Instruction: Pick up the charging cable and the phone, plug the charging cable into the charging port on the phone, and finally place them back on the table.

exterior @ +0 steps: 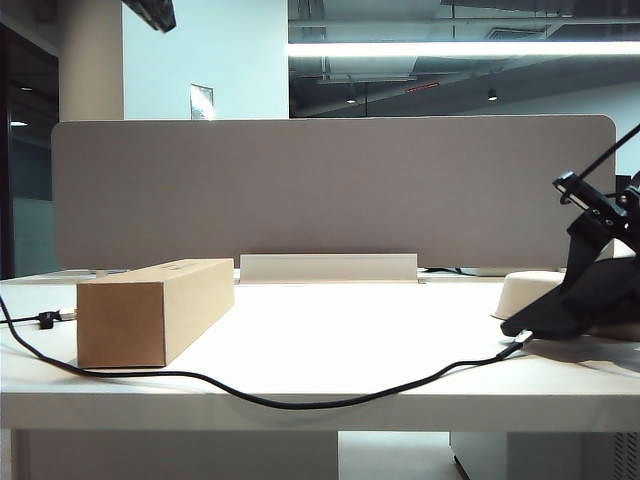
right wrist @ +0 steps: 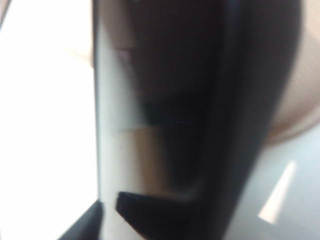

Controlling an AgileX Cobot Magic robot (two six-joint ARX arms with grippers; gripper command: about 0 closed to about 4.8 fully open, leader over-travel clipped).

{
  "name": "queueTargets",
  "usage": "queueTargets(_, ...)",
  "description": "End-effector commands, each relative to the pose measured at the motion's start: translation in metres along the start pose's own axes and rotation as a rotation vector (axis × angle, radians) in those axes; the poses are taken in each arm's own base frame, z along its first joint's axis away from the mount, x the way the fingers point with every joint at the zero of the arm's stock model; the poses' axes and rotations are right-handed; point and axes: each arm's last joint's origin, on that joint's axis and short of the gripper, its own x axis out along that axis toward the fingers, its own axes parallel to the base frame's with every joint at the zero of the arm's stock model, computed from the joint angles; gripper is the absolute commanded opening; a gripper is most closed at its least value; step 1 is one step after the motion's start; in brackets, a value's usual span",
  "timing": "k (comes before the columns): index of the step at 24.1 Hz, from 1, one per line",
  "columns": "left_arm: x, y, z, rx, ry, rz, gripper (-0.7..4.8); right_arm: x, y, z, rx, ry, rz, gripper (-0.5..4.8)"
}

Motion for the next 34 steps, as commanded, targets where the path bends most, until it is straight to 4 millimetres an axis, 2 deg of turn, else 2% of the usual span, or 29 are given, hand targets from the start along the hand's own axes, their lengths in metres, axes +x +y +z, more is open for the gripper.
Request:
queueTargets(1, -0.002, 0.001, 0.001, -0.002, -0.008, 0.000, 0.46, -0.004, -0.003, 0.001, 0.010, 0.020, -0.033, 2.85)
queueTargets(6, -0.002, 0.001, 0.000, 0.008, -0.006, 0.000, 0.46, -0.013, -0.004, 0.003, -0.003, 0.049, -0.039, 2.85)
queueTargets(11, -0.004, 0.002, 0.000, 0.025, -0.013, 0.000, 0.45, -0.042, -0.002, 0.010, -0.057, 0.031, -0.059, 2.85)
queueTargets(18, -0.009, 0.003, -0.002, 0.039, -0.023, 0.003, 0.45, -0.074, -0.017, 0.016, -0.073, 0.044, -0.164, 2.85)
queueTargets(22, -0.016, 0.007, -0.004, 0.026, -0.044, 0.010, 0.43, -0.097, -0.020, 0.018, -0.152, 0.024, -0.179, 2.80)
queueTargets(23, -0.018, 0.009, -0.004, 0.016, -0.050, 0.013, 0.43, -0.102, -0.019, 0.019, -0.186, 0.010, -0.171, 2.60)
queueTargets(24, -0.022, 0.015, -0.007, -0.010, -0.065, 0.003, 0.43, -0.115, -0.015, 0.019, -0.267, -0.035, -0.143, 1.70)
queueTargets(25, -0.023, 0.021, -0.012, -0.043, -0.083, -0.016, 0.39, -0.128, -0.010, 0.018, -0.331, -0.085, -0.112, 1.03)
queueTargets(27, -0.021, 0.034, -0.023, -0.114, -0.111, -0.012, 0.16, -0.149, -0.002, 0.016, -0.400, -0.183, -0.050, 0.39)
queueTargets(31, -0.022, 0.055, -0.051, -0.269, -0.160, -0.021, 0.16, -0.184, 0.007, 0.006, -0.545, -0.337, 0.045, 0.10)
queueTargets(34, -0.025, 0.059, -0.062, -0.293, -0.161, 0.016, 0.16, -0.195, 0.004, -0.004, -0.583, -0.387, 0.088, 0.08)
